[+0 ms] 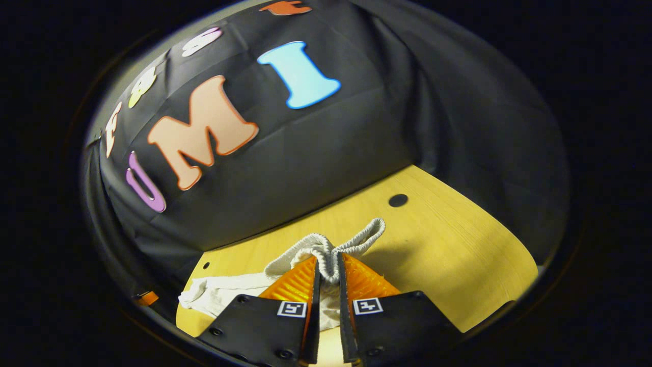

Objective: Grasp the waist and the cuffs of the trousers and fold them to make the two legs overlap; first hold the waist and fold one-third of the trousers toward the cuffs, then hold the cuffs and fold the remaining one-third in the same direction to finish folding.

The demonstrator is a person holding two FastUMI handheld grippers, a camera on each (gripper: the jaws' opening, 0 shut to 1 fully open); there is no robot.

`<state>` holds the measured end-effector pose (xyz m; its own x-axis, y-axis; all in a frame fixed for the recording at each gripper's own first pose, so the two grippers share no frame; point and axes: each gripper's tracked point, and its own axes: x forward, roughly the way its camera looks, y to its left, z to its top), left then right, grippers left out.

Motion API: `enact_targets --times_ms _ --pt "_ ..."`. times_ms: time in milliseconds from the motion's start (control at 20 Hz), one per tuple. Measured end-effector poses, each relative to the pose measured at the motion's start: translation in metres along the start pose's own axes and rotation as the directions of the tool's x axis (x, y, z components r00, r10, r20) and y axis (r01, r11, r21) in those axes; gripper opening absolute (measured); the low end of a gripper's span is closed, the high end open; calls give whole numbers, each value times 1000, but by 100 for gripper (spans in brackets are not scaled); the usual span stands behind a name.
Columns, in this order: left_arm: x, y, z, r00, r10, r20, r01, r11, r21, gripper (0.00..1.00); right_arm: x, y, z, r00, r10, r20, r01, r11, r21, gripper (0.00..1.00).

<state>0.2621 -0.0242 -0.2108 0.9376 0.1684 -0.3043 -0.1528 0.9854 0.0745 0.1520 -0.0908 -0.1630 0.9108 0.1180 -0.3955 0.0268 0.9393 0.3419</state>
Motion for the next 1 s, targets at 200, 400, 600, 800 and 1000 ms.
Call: enact_targets --times_ms 200,400,600,800,1000 --pt "6 14 0 1000 -14 -8 14 1000 -14 97 3 85 -11 997 78 4 -77 993 -90 19" --pt "13 37 -5 999 -13 -31 14 999 31 98 15 160 -51 984 167 -70 -176 970 -166 19" --pt "21 51 -14 998 -5 -57 6 1000 14 98 31 216 -116 963 213 -167 -247 944 -219 19" --pt "29 66 -33 992 9 -125 -10 1000 -9 98 48 230 -176 948 186 -258 -252 934 -253 19" --pt "36 75 -51 982 13 -187 -20 999 -31 98 46 238 -195 939 188 -289 -263 932 -249 51"
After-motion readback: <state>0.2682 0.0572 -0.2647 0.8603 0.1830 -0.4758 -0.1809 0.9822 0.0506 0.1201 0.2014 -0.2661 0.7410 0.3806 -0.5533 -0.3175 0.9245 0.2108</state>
